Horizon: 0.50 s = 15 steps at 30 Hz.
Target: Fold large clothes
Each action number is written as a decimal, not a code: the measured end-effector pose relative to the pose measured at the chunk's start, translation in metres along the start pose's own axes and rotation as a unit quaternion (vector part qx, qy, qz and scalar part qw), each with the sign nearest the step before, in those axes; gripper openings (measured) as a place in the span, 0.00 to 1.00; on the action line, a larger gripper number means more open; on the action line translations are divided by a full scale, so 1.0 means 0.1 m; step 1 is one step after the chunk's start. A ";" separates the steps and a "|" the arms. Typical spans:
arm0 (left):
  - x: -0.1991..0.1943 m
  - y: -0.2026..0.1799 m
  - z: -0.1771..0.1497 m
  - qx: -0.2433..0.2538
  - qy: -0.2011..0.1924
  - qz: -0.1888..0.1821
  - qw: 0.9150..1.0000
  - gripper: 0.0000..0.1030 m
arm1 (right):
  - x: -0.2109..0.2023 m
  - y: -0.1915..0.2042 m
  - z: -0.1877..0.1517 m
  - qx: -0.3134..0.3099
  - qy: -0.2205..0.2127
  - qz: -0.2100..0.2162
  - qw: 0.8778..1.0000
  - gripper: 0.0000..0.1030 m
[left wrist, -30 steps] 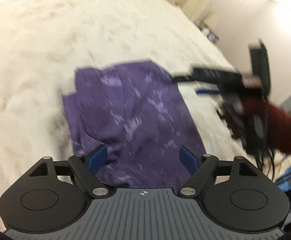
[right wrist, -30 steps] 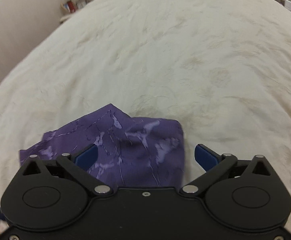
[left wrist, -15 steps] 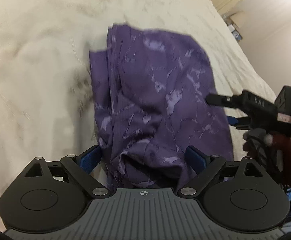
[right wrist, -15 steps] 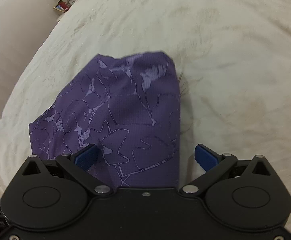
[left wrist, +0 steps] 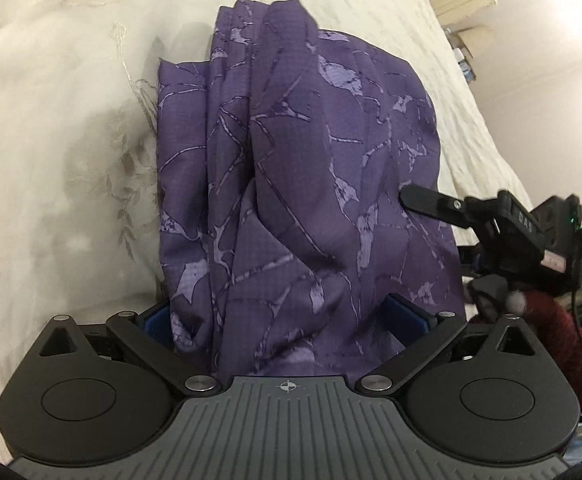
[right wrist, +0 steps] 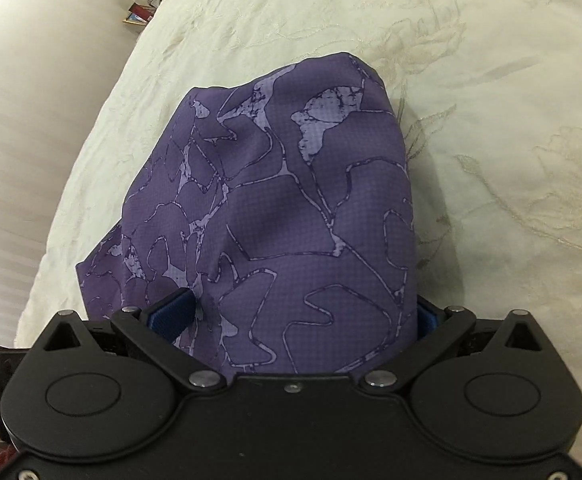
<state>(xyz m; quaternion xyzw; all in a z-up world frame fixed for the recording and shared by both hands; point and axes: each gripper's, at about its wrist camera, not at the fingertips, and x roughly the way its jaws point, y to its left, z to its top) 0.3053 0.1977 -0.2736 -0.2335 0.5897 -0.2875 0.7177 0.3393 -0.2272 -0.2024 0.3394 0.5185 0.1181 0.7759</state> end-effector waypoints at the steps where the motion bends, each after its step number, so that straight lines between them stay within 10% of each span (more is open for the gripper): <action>1: 0.00 0.01 0.01 -0.006 0.001 -0.002 1.000 1.00 | 0.00 -0.01 0.01 0.001 0.005 0.003 1.000 1.00; 7: -0.03 0.04 0.01 -0.044 -0.009 -0.022 0.999 0.93 | -0.02 -0.06 0.13 0.011 0.040 0.014 0.999 0.97; 15: -0.06 -0.31 -0.07 -0.077 -0.051 -0.039 0.995 0.81 | -0.42 -0.13 0.19 -0.030 0.042 0.044 0.998 0.59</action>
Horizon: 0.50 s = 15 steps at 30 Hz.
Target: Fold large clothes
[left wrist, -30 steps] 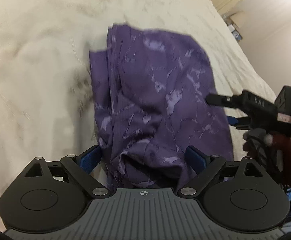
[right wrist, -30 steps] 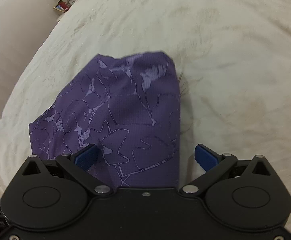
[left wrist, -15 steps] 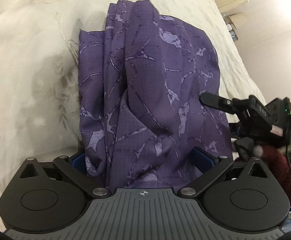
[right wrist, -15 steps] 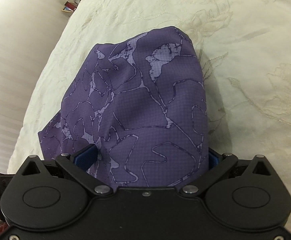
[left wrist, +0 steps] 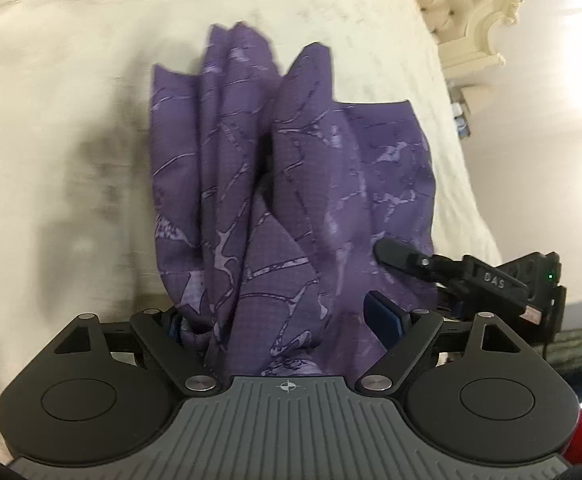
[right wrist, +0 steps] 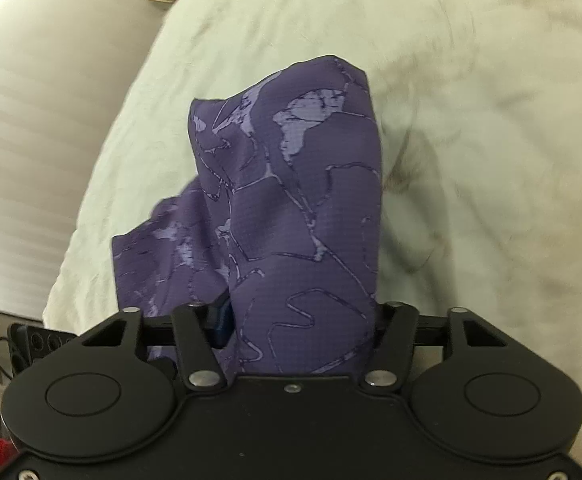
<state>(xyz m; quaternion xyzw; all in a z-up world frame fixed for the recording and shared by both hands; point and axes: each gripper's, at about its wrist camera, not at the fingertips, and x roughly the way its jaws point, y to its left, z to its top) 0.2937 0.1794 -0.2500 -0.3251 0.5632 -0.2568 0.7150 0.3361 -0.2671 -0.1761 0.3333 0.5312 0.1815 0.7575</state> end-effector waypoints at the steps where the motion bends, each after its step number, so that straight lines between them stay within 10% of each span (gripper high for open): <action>1: 0.04 -0.10 -0.02 0.008 -0.002 0.000 1.000 0.81 | -0.08 -0.01 0.04 -0.010 -0.001 0.000 1.000 0.59; 15: 1.55 -1.85 0.72 0.100 -0.037 -0.063 0.992 0.81 | -1.73 -1.17 1.23 -0.032 -0.103 -0.057 0.993 0.61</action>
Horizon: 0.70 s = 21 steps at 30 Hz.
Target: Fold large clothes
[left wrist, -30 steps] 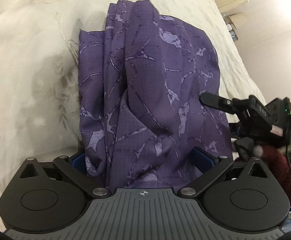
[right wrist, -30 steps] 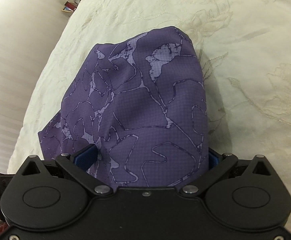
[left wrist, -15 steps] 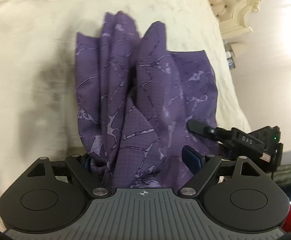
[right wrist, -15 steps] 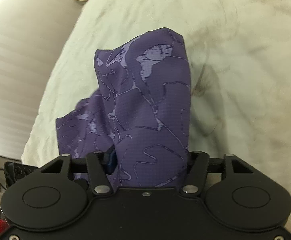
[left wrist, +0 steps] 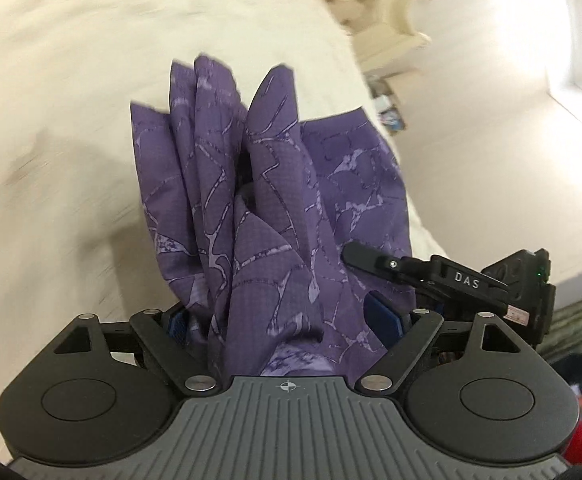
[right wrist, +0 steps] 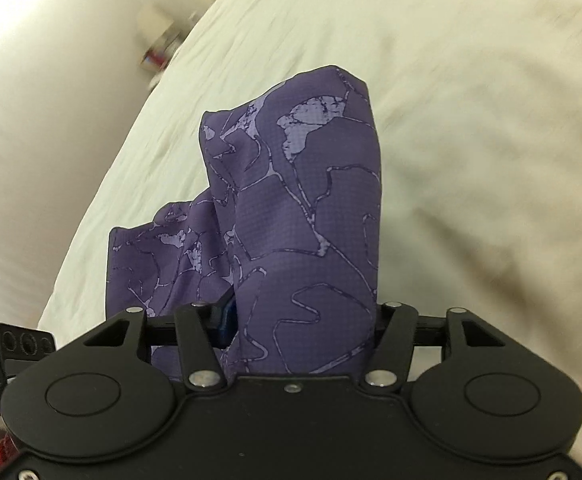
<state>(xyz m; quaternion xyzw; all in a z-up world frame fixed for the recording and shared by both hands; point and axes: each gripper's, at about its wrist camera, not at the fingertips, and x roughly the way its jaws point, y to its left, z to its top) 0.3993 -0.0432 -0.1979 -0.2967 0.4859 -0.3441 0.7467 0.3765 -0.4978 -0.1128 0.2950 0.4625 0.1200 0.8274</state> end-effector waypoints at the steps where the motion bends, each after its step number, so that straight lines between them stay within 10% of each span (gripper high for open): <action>1: 0.12 -0.08 0.07 0.013 -0.001 0.006 1.000 0.81 | -0.06 -0.09 0.09 0.001 -0.008 -0.007 1.000 0.61; 8: 0.67 -0.03 0.14 0.050 0.043 0.216 0.974 0.81 | 0.16 -0.52 0.29 -0.003 0.021 -0.141 0.990 0.77; 14: 0.50 -0.21 0.09 0.077 0.023 0.222 0.972 0.81 | -0.10 -0.59 -0.01 -0.011 -0.037 -0.159 0.987 0.78; 21: 0.19 -0.87 0.06 0.178 -0.030 0.286 0.941 0.82 | -0.59 -0.28 -0.25 -0.055 -0.131 -0.174 0.975 1.00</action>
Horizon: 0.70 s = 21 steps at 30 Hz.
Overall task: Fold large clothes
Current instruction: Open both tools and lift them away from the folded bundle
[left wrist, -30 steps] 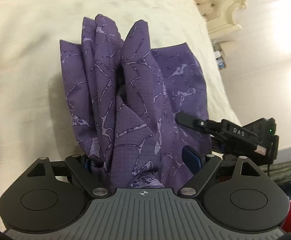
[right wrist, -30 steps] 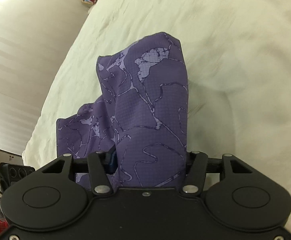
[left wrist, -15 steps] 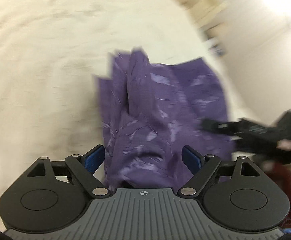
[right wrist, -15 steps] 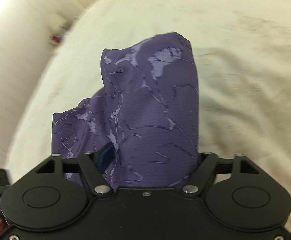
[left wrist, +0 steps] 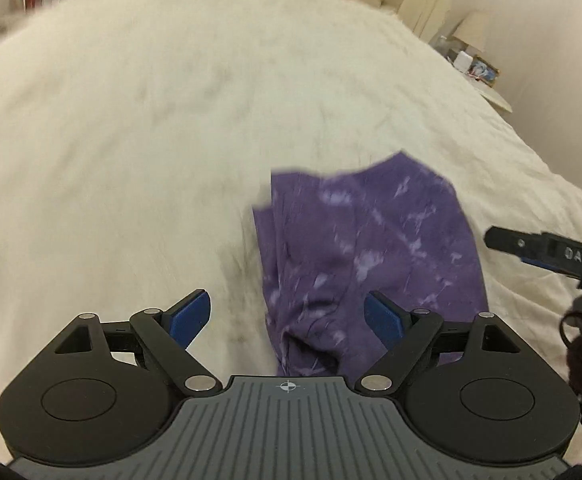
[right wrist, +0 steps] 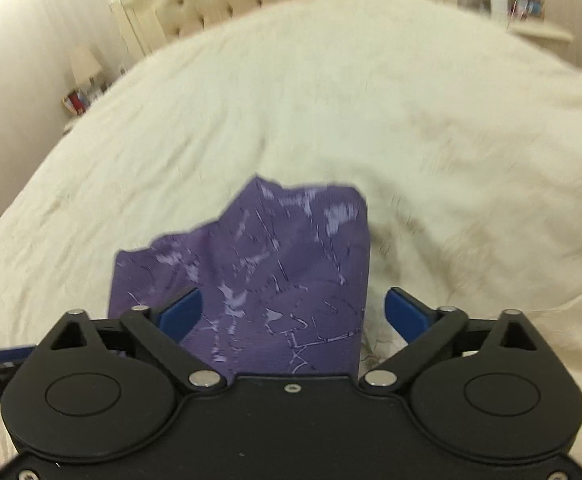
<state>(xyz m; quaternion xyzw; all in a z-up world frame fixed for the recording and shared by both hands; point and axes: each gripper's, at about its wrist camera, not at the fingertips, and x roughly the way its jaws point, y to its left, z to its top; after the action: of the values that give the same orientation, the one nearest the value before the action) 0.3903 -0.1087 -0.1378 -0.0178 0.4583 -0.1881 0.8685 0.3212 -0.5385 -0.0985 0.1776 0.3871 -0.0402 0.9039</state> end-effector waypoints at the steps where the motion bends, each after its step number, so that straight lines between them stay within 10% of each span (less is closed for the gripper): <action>1: -0.07 -0.07 0.04 0.013 -0.009 0.014 1.000 0.82 | -0.03 0.07 0.05 0.003 -0.009 0.001 1.000 0.99; 11: -0.61 -0.58 0.18 0.061 -0.032 0.126 0.990 0.82 | -0.49 0.55 -0.04 0.012 -0.027 0.000 1.000 0.99; 21: -1.03 -0.39 -0.13 0.032 -0.022 0.076 0.996 0.82 | -1.00 0.82 -0.30 0.033 -0.034 -0.037 0.998 0.99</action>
<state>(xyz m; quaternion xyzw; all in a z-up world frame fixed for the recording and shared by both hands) 0.3149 -0.1082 -0.0565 0.0404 0.4325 -0.1359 0.8904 0.2482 -0.4579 -0.0223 0.1914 0.3609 -0.0919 0.9081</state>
